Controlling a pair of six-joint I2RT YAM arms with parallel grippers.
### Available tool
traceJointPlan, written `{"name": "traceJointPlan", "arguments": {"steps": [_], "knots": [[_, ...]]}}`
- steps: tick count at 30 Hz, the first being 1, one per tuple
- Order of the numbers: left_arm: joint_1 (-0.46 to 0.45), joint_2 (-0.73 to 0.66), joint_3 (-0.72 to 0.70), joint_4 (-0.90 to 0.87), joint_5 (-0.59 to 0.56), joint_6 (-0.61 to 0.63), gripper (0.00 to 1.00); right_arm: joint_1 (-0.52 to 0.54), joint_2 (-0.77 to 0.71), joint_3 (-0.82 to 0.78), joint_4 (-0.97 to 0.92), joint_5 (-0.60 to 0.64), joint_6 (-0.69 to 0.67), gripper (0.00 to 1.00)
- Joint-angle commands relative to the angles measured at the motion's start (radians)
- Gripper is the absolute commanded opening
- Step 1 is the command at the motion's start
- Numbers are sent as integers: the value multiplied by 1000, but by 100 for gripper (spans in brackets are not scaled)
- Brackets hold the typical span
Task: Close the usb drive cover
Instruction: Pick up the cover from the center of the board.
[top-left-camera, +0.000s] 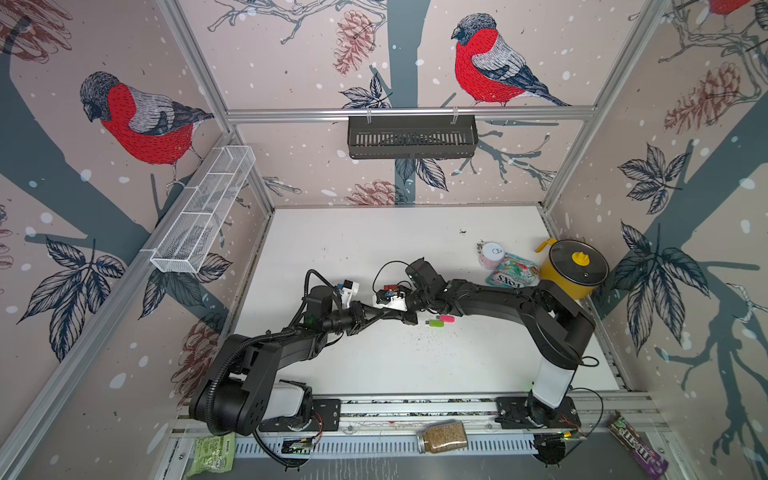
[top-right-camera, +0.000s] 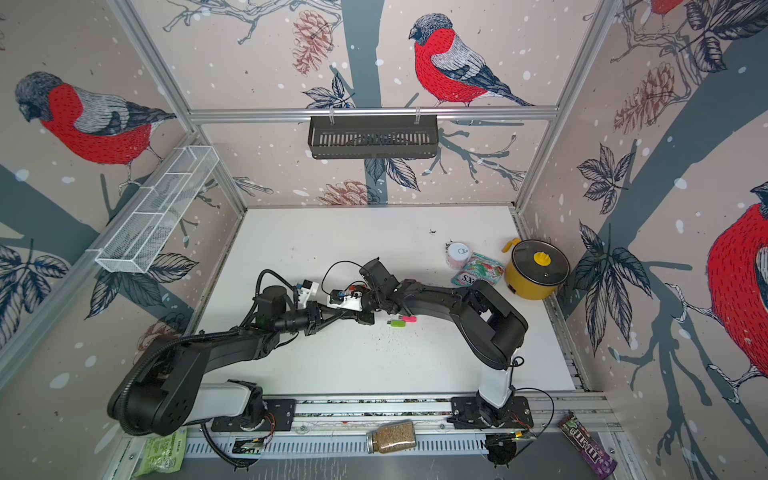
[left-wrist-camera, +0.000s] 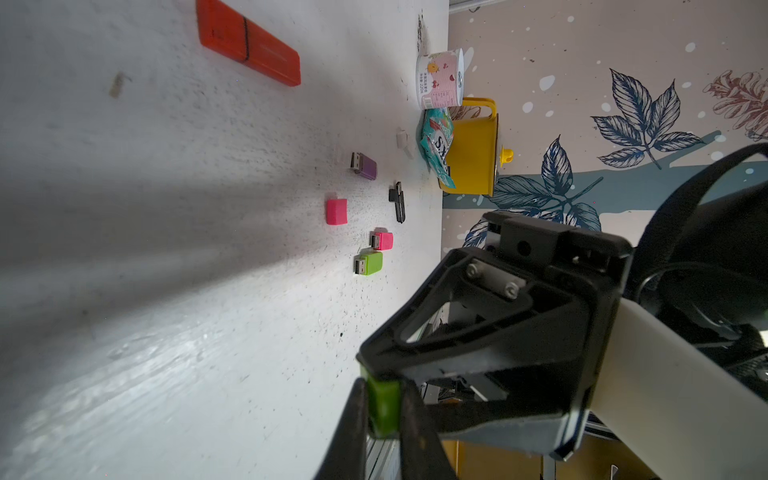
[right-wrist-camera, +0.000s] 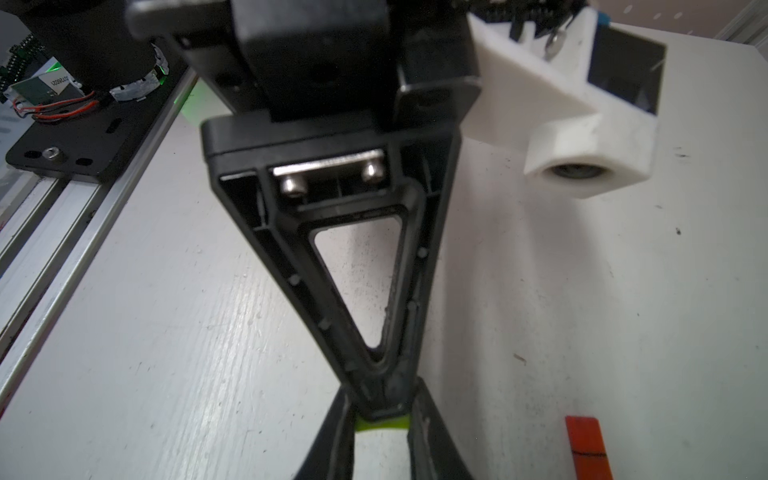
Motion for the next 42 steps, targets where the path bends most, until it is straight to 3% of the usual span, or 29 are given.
{"name": "traceJointPlan", "arguments": {"steps": [1,9,22,34,42], "knots": [[-3,-8,5,20,15,7,14,0,8,5,34,-9,11,23],[-2,-6,14,-23,10,37,9,-7,10,19,22,-4,4,25],[-2,-8,28,-73,-3,71,6,-44,-66,-21,-95,79,-88,44],[-2,5,39,-90,-7,85,5,-128,-189,-168,-257,245,-165,44],[-2,13,46,-103,-14,90,5,-200,-242,-220,-316,247,-166,43]]}}
